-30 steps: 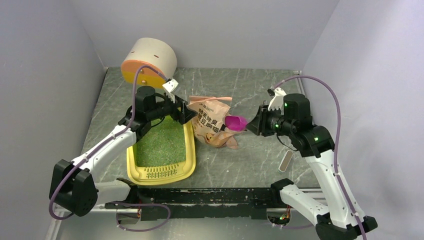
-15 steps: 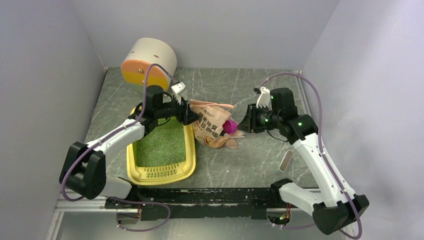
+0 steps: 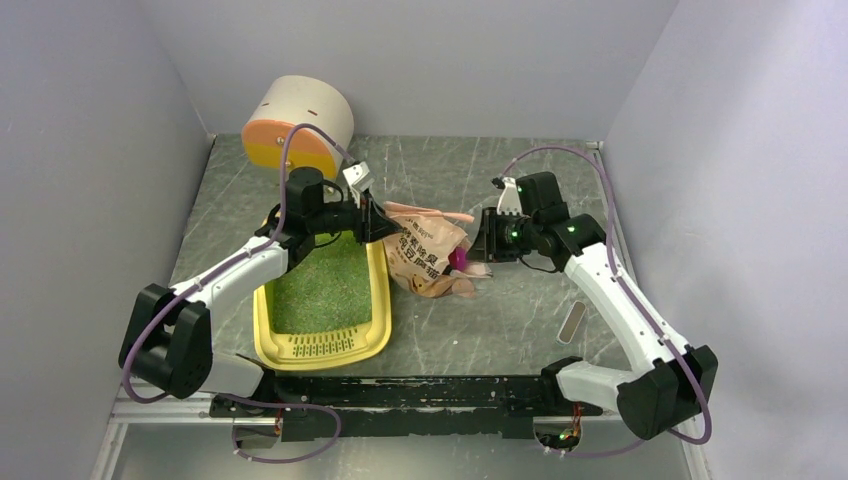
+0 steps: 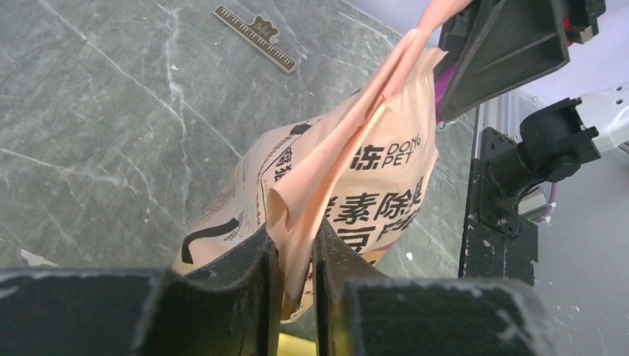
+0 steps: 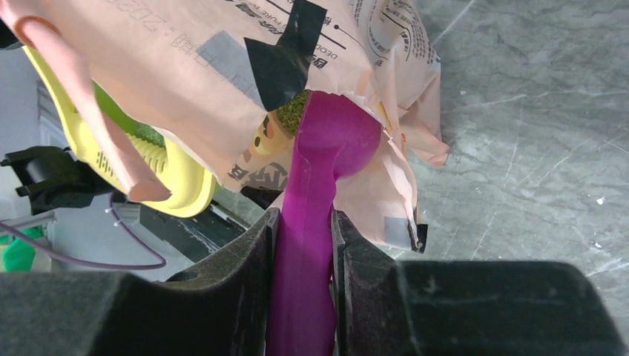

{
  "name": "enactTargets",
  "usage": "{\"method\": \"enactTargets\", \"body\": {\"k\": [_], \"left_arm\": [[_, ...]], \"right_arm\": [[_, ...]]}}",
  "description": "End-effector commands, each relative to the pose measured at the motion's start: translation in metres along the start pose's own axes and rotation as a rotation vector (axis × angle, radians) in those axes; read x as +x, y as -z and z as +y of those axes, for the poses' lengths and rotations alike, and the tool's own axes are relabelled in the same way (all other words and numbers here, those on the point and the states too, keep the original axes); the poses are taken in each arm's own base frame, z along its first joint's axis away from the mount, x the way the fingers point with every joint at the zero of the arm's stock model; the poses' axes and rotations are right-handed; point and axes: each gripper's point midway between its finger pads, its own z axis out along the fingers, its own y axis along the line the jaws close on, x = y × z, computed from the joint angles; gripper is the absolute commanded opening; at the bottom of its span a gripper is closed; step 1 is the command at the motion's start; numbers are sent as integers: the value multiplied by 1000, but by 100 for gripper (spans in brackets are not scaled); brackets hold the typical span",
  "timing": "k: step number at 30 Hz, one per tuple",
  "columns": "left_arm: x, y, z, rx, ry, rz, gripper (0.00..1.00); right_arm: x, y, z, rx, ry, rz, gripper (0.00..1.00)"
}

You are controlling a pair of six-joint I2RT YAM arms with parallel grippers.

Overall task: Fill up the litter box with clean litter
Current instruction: 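Scoop the cat litter from the cat litter bag.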

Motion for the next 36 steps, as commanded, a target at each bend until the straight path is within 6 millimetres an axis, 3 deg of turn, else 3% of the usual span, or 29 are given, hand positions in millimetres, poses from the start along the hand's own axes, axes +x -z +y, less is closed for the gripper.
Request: {"method": "enactTargets", "body": {"k": [1, 7, 14, 17, 22, 25, 30, 36], "left_arm": [[-13, 1, -10, 55, -54, -22, 19], [-6, -5, -13, 74, -49, 0, 5], [0, -11, -11, 43, -44, 30, 5], [1, -10, -7, 13, -42, 33, 5], [4, -9, -4, -9, -38, 46, 5], [5, -10, -6, -1, -34, 44, 5], [7, -15, -10, 14, -29, 60, 5], [11, -13, -8, -22, -30, 72, 5]], "right_arm": [[1, -10, -10, 81, -18, -7, 0], [1, -26, -8, 85, -42, -7, 0], [8, -53, -15, 168, -53, 23, 0], [-2, -45, -19, 253, -41, -13, 0], [-24, -10, -21, 342, -28, -121, 0], [-21, -6, -22, 349, -9, -105, 0], [-1, -40, -9, 204, -13, -11, 0], [1, -75, 3, 82, -56, -6, 0]]}}
